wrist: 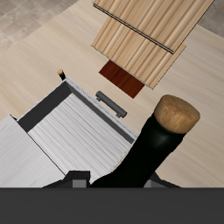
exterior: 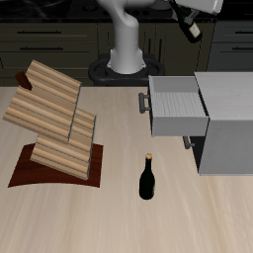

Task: Place the wine bottle from the drawer onto the top layer of the wine rack

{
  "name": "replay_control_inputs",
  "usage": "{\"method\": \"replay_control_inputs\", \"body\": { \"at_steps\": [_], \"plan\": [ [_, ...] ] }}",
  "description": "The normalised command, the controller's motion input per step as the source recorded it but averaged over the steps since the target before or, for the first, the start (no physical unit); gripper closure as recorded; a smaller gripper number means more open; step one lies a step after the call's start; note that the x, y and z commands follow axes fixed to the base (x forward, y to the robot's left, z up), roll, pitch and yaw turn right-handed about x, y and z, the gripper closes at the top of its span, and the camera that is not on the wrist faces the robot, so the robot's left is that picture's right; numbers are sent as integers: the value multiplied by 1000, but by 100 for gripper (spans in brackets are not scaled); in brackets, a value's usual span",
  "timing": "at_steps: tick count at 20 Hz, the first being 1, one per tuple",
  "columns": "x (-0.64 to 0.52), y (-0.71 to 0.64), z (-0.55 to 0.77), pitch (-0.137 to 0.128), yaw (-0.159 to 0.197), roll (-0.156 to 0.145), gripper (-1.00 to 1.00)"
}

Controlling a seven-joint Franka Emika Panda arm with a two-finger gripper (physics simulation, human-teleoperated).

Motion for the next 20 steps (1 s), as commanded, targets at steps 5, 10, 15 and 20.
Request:
{"method": "replay_control_inputs", "body": {
  "at_steps": [5, 10, 15, 20],
  "plan": [
    [198, 15, 42, 30, 21, 62, 100],
    [257, -56, 84, 14, 45, 19, 100],
    [237, -47, 86, 24, 6, 1, 100],
    [192, -40, 59, 15, 5, -4, 100]
  ]
}}
